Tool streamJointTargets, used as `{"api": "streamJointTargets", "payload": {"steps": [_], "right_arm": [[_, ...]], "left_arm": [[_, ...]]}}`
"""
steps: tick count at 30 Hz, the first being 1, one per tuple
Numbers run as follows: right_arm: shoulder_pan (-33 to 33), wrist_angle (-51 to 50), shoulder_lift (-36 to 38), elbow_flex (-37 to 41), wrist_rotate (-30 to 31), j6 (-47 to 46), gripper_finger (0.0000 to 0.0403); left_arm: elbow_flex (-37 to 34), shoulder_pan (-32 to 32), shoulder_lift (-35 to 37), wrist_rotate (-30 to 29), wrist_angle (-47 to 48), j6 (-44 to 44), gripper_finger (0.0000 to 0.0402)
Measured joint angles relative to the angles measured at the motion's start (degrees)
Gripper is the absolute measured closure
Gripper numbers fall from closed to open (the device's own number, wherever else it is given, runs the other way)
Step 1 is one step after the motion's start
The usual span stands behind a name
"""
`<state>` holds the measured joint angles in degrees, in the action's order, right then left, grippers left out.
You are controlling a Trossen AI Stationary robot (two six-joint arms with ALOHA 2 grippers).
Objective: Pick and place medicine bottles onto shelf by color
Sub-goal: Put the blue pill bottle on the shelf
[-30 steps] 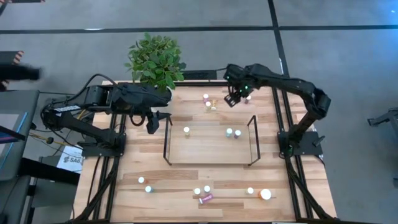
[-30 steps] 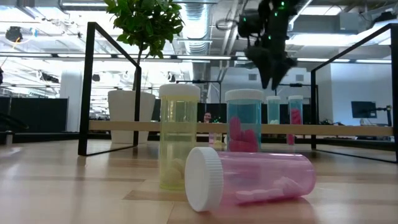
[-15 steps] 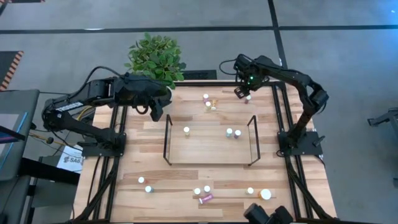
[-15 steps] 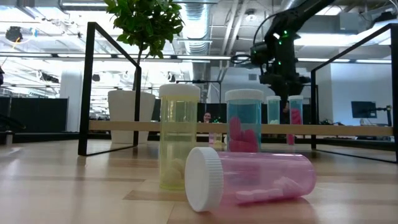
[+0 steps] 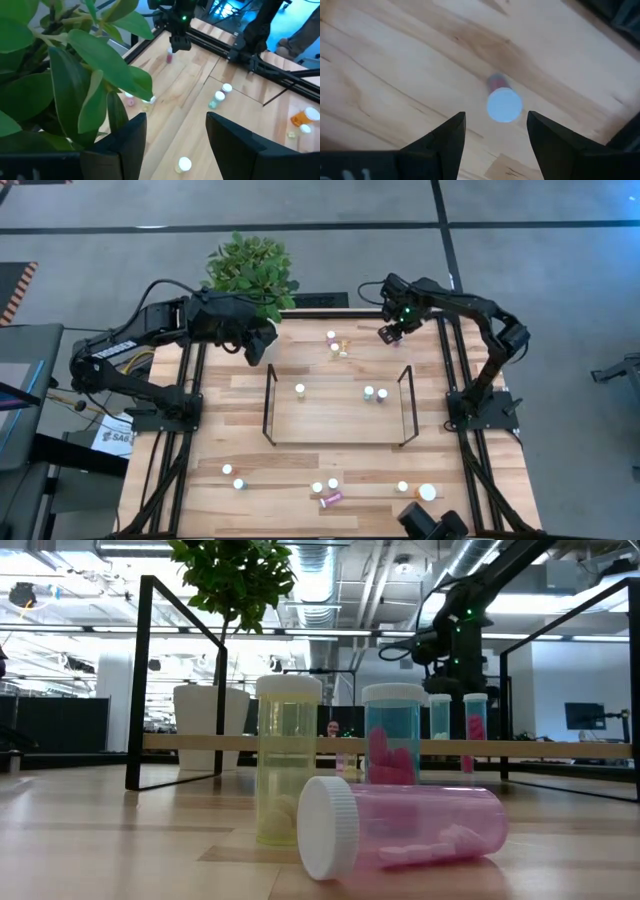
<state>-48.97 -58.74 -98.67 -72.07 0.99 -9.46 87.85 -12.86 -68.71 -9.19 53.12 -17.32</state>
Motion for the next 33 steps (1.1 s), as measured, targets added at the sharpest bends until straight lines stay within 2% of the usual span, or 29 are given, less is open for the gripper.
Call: {"api": "streamJointTargets", "payload": {"steps": [6, 16, 26, 33], "right_arm": [[-0.3, 4.8, 0.0, 3.1, 0.1, -0.1, 0.017], [-1.2, 8.0, 0.0, 3.3, 0.2, -0.1, 0.017], [-2.1, 10.8, 0.0, 7.7, 0.3, -1.5, 0.017], [-1.6, 13.1, 0.0, 7.7, 0.3, -1.6, 0.0197]], "left_arm": [[0.0, 0.0, 0.0, 0.0, 0.0, -0.3, 0.021], [0.0, 0.0, 0.0, 0.0, 0.0, -1.1, 0.021], [0.0, 0.0, 0.0, 0.0, 0.1, -1.1, 0.021], [0.0, 0.0, 0.0, 0.0, 0.1, -0.9, 0.021]]}}
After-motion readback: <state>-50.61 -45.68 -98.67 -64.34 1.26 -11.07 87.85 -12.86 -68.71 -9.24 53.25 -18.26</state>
